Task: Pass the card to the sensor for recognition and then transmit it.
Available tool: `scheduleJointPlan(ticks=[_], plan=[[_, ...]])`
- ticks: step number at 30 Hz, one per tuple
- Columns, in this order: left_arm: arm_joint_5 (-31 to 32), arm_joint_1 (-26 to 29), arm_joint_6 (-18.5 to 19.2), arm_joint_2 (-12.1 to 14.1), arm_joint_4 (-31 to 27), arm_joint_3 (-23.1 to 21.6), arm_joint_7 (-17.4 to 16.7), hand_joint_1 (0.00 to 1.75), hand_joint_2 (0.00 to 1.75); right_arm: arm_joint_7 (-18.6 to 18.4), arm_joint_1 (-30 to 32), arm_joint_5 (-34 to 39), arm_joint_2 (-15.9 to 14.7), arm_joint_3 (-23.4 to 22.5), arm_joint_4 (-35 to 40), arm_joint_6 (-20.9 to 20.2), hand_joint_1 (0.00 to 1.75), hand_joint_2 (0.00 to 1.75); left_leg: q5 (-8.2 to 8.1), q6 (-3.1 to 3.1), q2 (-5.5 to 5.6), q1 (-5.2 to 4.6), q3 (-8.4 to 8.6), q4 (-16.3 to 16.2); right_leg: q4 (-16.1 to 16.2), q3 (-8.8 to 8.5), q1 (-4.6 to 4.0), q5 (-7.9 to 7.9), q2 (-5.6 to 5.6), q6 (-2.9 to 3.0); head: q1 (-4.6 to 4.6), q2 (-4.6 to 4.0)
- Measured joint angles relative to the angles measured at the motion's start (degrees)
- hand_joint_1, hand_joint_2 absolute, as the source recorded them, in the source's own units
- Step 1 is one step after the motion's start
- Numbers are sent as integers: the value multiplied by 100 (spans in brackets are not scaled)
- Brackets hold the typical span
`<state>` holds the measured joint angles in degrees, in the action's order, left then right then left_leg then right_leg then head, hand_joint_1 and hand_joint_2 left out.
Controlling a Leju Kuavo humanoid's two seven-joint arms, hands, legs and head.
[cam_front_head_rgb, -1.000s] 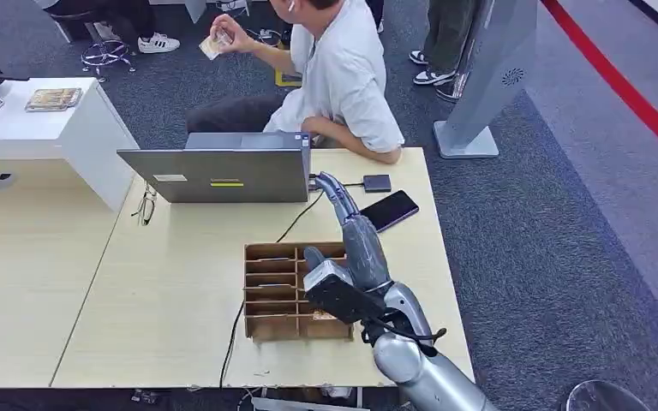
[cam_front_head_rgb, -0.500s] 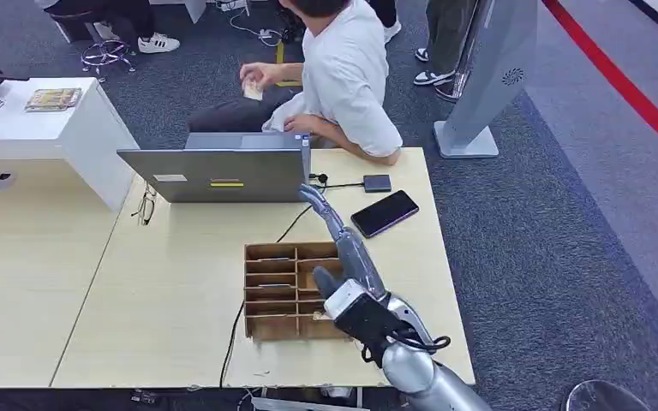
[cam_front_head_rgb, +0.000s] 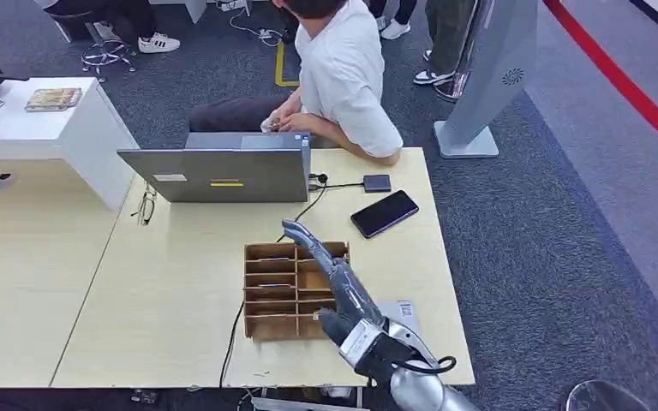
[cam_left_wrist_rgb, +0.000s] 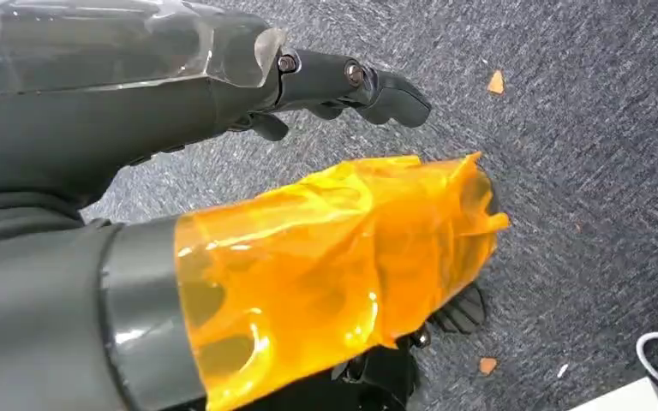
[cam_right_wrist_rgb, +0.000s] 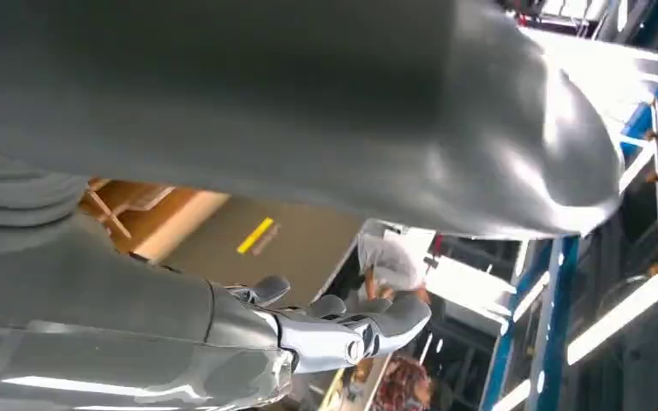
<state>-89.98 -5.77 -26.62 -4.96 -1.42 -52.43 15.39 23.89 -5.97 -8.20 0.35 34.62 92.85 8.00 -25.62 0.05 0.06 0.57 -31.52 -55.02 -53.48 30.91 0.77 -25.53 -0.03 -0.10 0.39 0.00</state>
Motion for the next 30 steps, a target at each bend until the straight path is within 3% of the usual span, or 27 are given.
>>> scheduleJointPlan(ticks=[30], plan=[[0,57,-4,-31,5,74,15,0,0,184,844,-302,-190,-61,-219,-79,0,0,0,0,0,0,0,0,1,0,0,0,0,0,0,0]])
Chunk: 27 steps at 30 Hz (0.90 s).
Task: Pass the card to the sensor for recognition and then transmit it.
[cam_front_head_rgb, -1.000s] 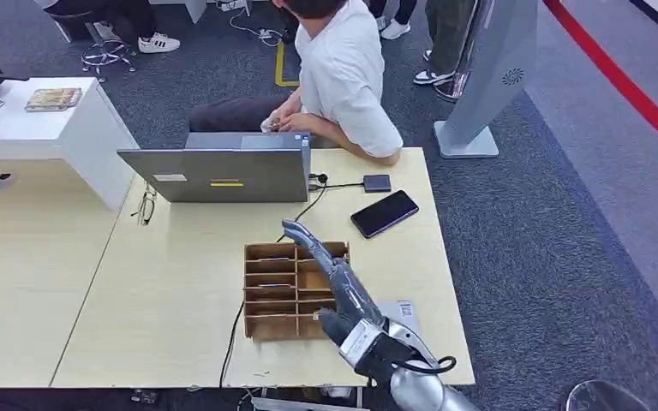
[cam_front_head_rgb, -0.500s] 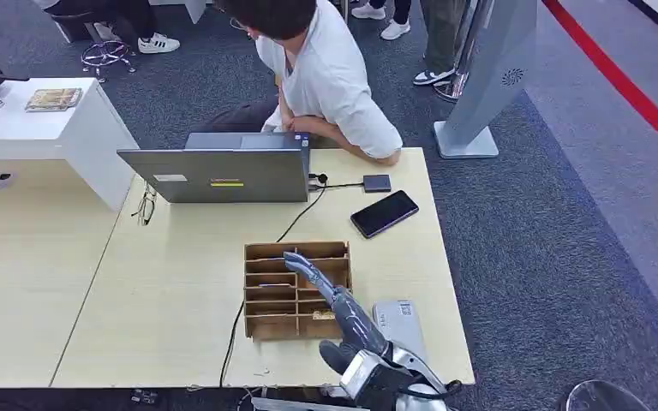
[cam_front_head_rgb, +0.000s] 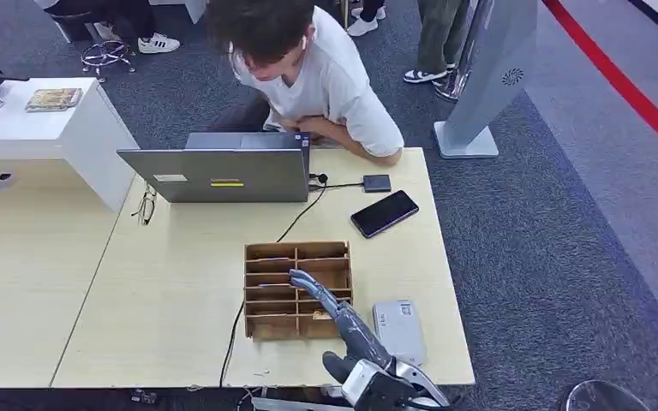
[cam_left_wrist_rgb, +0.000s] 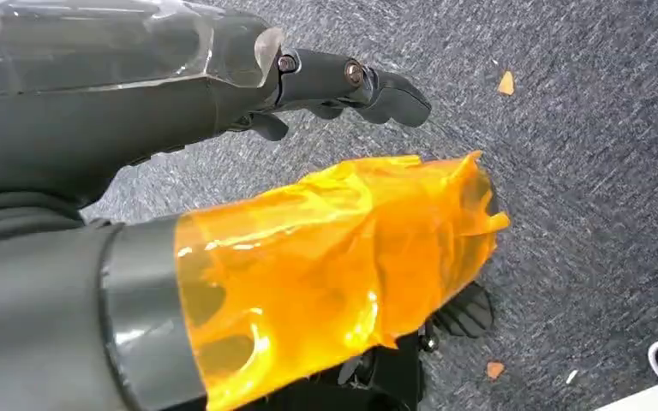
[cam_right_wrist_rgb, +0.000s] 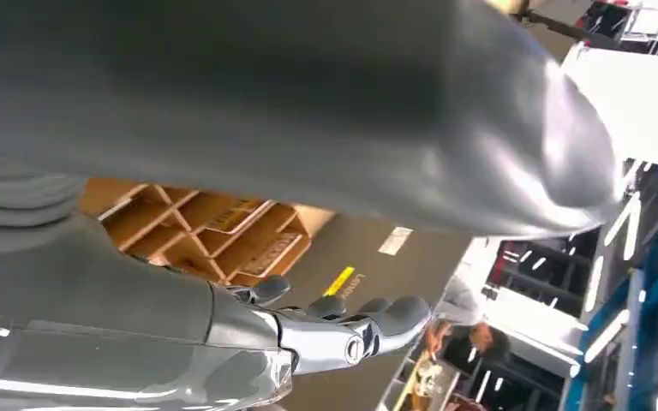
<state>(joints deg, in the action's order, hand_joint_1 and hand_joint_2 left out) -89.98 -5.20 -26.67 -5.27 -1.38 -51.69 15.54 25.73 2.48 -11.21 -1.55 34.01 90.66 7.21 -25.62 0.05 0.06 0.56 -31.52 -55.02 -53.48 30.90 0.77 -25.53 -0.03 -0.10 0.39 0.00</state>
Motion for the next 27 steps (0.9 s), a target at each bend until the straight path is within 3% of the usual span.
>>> scheduleJointPlan(ticks=[4,5,9,14,27], plan=[[0,1,-13,0,0,26,2,0,0,-8,63,-9,-4,-44,-24,6,0,0,0,0,0,0,0,0,0,0,0,0,0,0,0,0],[2,-1,-106,-11,0,67,35,0,0,-41,75,-28,-9,-46,-28,26,0,175,0,0,0,0,1,0,0,0,0,0,0,0,-2,0],[120,3,-269,-105,0,280,144,0,0,-63,123,-145,-31,-72,-33,103,0,175,0,0,0,0,1,0,0,0,0,0,0,0,0,0],[4,-30,-594,-268,0,487,260,0,0,-175,150,-709,-55,-72,-33,512,0,175,0,0,0,-1,1,0,1,0,1,0,0,0,-2,0],[0,-53,-634,-365,0,603,256,0,0,-605,159,-2025,-87,-44,-94,1385,0,175,0,0,0,1,1,0,0,0,-1,0,0,0,0,0]])
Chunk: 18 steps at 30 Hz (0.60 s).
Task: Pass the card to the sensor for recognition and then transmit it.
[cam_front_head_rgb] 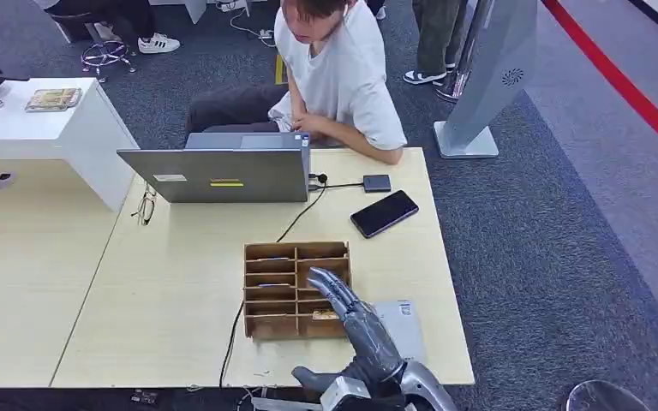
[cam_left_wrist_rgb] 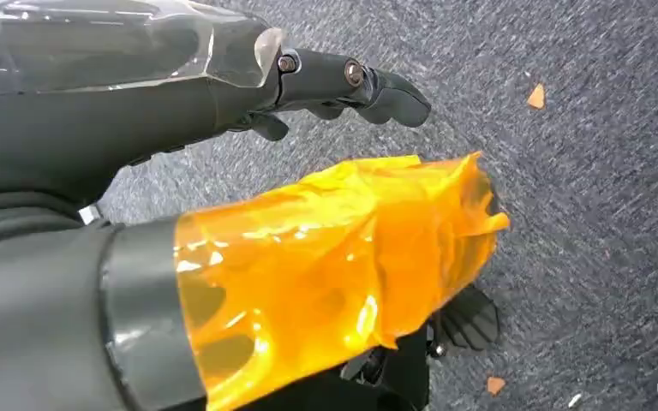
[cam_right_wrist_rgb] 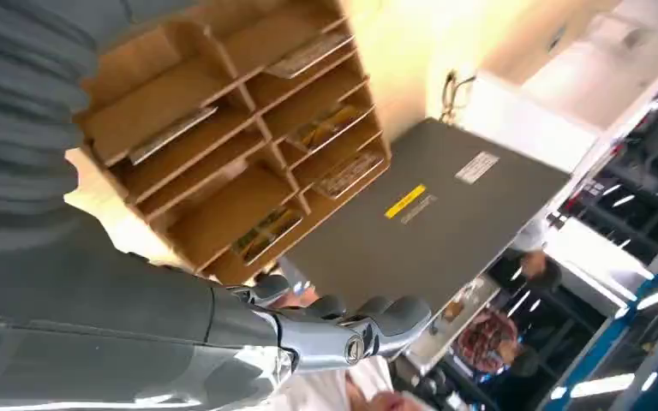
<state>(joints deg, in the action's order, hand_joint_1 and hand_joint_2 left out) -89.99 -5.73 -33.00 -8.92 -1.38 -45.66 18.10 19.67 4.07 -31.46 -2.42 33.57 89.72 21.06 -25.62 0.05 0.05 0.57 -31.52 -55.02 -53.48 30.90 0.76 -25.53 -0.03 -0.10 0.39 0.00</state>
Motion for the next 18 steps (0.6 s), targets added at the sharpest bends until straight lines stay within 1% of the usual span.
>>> scheduleJointPlan(ticks=[10,15,18], plan=[[0,-39,-4,-4,0,0,-20,0,0,-416,-32,-1028,-35,155,-135,516,0,175,0,0,0,0,0,0,0,0,0,0,0,0,0,0],[0,-49,-11,-4,0,0,-61,0,0,-641,-95,-1454,-44,258,-256,685,0,175,0,0,0,0,0,0,0,0,0,0,0,0,-2,0],[0,-49,-15,-4,0,0,-68,0,0,-689,-114,-1535,-46,276,-324,724,0,175,0,0,0,0,0,0,0,0,0,0,0,0,0,0]])
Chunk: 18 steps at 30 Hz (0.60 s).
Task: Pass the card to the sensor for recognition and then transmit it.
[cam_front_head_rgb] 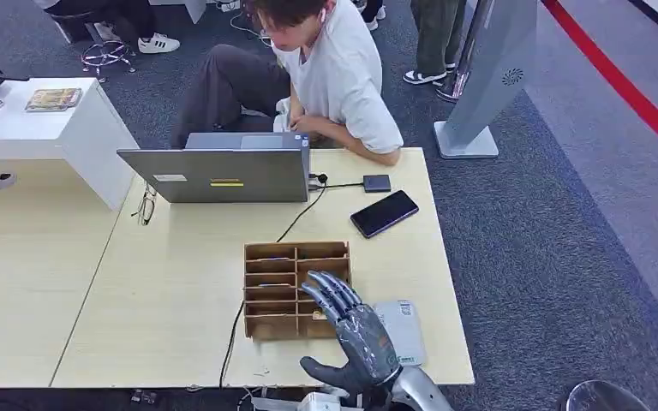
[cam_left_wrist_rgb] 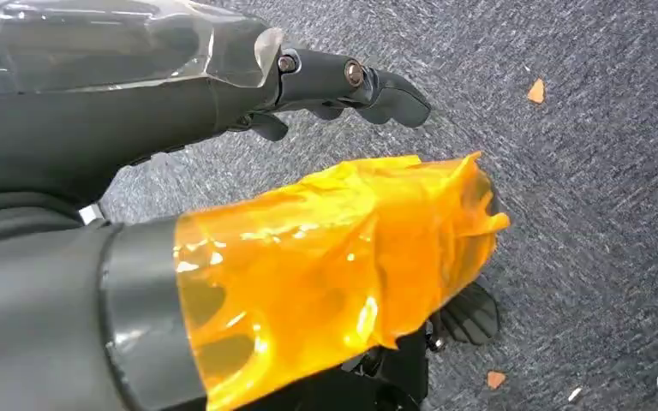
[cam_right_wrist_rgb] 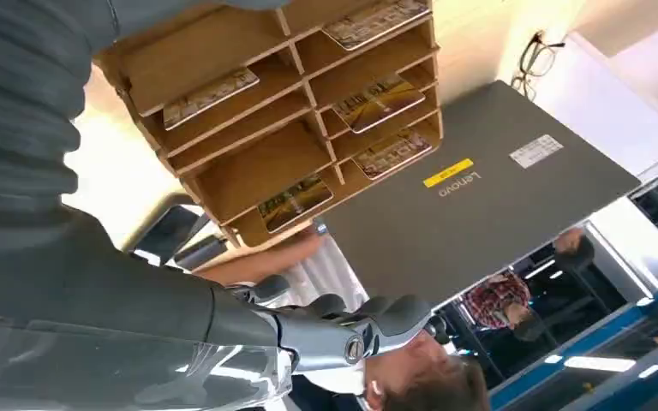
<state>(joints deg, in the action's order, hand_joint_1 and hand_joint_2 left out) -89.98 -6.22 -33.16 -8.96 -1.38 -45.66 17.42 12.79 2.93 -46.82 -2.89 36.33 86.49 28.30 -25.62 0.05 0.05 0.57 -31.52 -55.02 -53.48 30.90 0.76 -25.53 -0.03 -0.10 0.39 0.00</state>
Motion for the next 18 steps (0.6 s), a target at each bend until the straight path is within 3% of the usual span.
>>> scheduleJointPlan(ticks=[6,12,18], plan=[[0,-1,-2,0,0,0,0,0,0,-39,-37,-79,0,37,-101,20,0,175,0,0,0,0,0,0,0,0,0,0,0,0,0,0],[0,-3,-37,0,0,-48,-61,0,0,-809,-125,-1262,-11,125,-258,182,0,175,0,0,0,0,0,0,0,0,0,0,0,0,-2,0],[0,-4,-37,0,0,-144,-122,0,0,-1248,-214,-1746,-17,166,-520,153,0,175,0,0,0,0,0,0,0,0,0,0,0,0,0,0]])
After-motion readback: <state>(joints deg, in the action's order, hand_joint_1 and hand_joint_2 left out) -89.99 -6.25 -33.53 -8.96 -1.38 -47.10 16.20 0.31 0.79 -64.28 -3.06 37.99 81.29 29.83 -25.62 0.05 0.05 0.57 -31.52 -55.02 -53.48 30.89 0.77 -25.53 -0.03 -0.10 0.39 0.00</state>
